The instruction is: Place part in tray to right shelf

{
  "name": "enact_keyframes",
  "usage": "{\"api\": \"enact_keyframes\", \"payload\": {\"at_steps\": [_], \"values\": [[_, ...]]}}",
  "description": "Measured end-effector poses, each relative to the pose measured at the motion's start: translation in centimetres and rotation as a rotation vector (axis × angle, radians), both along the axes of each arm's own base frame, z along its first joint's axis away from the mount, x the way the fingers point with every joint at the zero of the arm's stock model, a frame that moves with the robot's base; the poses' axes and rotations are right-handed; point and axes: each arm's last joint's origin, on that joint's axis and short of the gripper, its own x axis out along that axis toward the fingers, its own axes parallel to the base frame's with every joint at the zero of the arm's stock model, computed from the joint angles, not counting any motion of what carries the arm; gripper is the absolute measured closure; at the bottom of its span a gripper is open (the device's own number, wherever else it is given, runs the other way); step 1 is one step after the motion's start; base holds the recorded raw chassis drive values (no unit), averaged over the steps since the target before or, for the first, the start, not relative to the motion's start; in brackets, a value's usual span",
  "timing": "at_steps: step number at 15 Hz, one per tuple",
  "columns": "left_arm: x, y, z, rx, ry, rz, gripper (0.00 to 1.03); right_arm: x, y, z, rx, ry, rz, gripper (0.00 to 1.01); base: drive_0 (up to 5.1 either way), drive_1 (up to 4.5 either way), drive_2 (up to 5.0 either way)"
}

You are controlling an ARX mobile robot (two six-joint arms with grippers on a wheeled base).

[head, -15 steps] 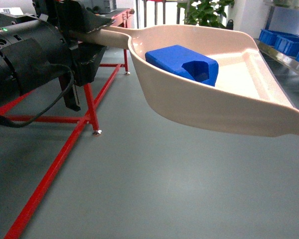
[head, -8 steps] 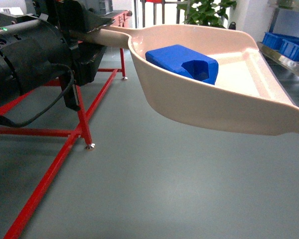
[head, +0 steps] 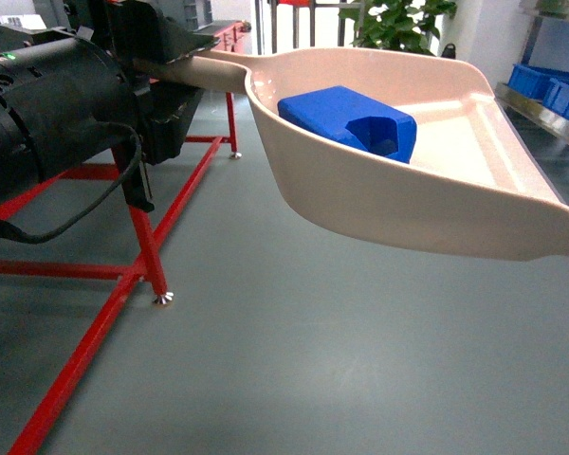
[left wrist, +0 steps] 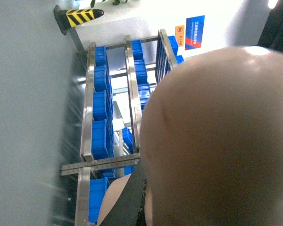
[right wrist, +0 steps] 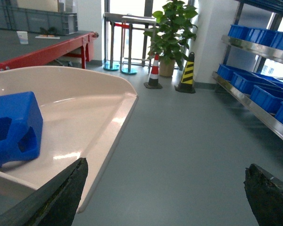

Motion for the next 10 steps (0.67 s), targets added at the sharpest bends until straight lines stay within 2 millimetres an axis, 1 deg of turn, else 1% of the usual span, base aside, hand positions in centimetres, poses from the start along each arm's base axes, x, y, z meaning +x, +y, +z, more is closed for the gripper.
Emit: {"api": "enact_keyframes", "payload": {"at_steps": [10], "values": [[0.00, -0.02, -0.02, 0.000, 0.002, 0.001, 0.87, 0.00, 0.00, 0.03, 0.001, -0.001, 0.000, 0.03, 0.0, 4.20, -4.3]]}}
